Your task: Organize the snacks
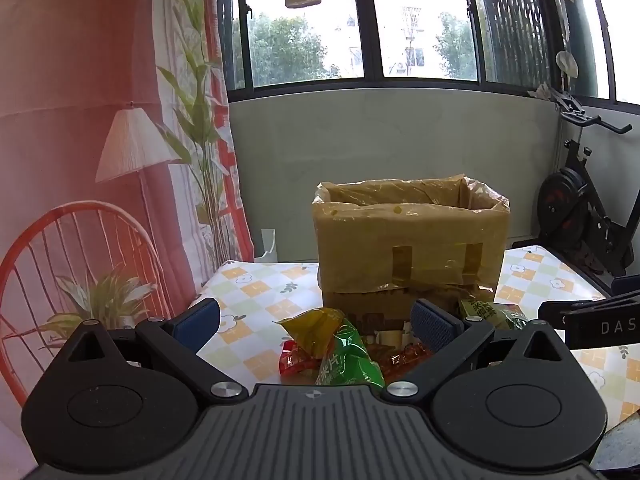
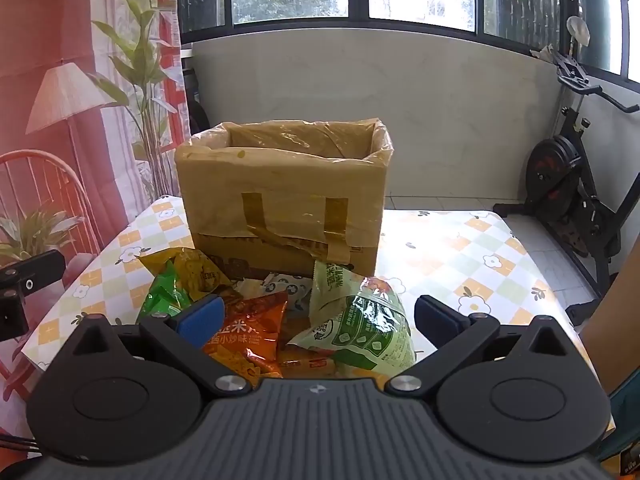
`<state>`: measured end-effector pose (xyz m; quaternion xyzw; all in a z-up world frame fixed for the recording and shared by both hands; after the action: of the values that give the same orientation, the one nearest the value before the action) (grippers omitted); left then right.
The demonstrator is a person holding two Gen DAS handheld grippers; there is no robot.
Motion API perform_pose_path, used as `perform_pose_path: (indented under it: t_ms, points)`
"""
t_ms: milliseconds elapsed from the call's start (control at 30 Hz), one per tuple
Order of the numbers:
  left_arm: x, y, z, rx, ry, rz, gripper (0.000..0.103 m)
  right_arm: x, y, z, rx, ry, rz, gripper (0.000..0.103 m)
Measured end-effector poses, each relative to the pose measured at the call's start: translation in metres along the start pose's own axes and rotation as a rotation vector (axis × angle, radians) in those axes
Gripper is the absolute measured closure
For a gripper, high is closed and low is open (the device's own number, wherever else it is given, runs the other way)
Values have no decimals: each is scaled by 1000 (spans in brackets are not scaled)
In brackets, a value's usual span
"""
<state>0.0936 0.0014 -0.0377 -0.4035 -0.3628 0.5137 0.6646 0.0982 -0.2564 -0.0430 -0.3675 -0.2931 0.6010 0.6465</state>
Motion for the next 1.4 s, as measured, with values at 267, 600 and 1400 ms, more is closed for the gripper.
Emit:
perform_pose_path:
  t_ms: [267, 600, 1400]
  points:
    - [1, 1, -1, -1, -2, 1, 1, -1, 0, 3, -5, -7, 8, 0]
    - [1, 1, 0, -2, -3, -1, 1, 0, 1, 3, -2, -10, 13, 0]
    - [0, 5, -1, 3, 11, -2, 1, 0, 2, 3, 0, -16, 8, 0]
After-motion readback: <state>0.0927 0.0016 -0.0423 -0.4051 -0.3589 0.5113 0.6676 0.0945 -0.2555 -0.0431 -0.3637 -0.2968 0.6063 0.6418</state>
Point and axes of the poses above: each gripper's, at about its wrist camera, not at the fingertips, and z roughly against the way its jaws point, x to its left, y to its underside, the point moved 10 cm from there along -z, roughly the way its jaws point, and after that the axes turned 10 degrees about y, right-handed, at the moved point
